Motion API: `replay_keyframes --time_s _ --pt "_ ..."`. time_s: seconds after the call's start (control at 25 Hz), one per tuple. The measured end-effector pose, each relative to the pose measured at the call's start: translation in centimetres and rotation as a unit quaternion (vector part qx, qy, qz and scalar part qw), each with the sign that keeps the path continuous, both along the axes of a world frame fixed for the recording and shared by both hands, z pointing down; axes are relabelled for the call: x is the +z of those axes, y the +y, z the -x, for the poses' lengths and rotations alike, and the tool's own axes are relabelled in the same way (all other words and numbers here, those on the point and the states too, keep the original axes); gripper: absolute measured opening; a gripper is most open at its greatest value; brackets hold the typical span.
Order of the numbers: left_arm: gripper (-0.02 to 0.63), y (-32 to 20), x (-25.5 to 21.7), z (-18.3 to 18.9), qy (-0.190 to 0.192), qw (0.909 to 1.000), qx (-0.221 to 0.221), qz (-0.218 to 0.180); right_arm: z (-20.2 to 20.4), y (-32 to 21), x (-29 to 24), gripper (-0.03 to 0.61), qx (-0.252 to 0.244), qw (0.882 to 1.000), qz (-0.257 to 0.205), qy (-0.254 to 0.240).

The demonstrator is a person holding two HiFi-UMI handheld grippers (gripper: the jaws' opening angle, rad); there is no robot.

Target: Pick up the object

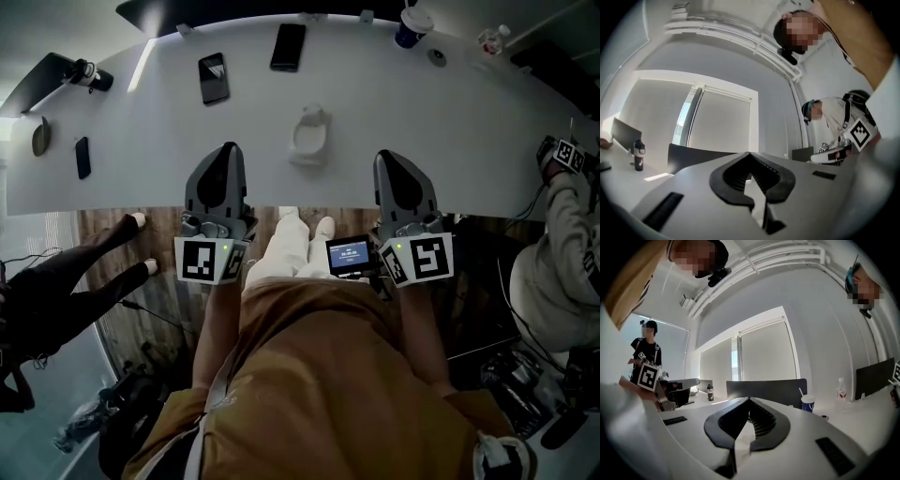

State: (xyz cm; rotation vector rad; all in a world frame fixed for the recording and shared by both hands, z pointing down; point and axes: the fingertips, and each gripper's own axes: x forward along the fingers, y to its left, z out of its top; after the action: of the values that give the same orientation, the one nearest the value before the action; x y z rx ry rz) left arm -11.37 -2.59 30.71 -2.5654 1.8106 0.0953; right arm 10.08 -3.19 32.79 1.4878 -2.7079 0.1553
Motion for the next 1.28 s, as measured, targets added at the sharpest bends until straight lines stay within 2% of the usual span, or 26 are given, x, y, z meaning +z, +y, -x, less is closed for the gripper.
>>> replay_keyframes --time_s 0.08,0.16,0.28,0.4,0.48,0.64,0.76,0.84,1.0,1.16,1.28 --pt "0.006 -0.9 0.1 0.6 0.005 0.9999 0.008 -0.010 0.4 -0.9 0.1 0.008 0.000 1.000 -0.001 -0.007" --pt "0.006 -2.1 1.1 0.9 -0.009 0.9998 0.010 0.015 0.9 -1.7 0.5 0.008 -0.007 1.000 0.010 -0.007" --pt "0.006 -3.9 3.0 2.0 -0.009 0.9984 0.002 0.057 2.0 -2.7 1.7 0.008 -0.023 0.999 0.045 0.007" --pt "0.006 -5.0 4.6 3.0 -0.022 0.9963 0.006 0.083 2.6 -3.5 2.5 0.008 -0.011 0.997 0.073 0.003" --pt "0.006 -5.7 5.0 3.7 -0.006 0.9959 0.015 0.089 2.7 -4.1 3.4 0.008 0.001 0.996 0.085 0.012" --pt "0.006 -6.6 6.1 4.9 0.050 0.9923 0.032 0.109 2.2 -5.3 4.9 0.008 0.030 0.994 0.104 0.024" --pt "0.006 -6.8 7.7 3.9 0.036 0.9879 0.073 0.132 2.2 -5.8 5.1 0.008 0.039 0.993 0.107 0.025" --pt "0.006 -6.8 8.1 3.2 0.022 0.9877 0.083 0.131 2.1 -5.6 5.5 0.008 0.040 0.992 0.116 0.021" --pt "0.007 -7.7 7.3 3.0 0.062 0.9904 0.059 0.108 1.5 -6.1 6.6 0.008 0.043 0.990 0.134 0.005" --pt "0.007 -8.8 8.6 2.1 0.054 0.9871 0.081 0.127 1.6 -6.8 7.5 0.008 0.027 0.989 0.144 0.005" --pt "0.008 -9.4 9.1 1.8 0.081 0.9854 0.075 0.129 1.5 -7.3 7.8 0.008 0.013 0.989 0.144 -0.015"
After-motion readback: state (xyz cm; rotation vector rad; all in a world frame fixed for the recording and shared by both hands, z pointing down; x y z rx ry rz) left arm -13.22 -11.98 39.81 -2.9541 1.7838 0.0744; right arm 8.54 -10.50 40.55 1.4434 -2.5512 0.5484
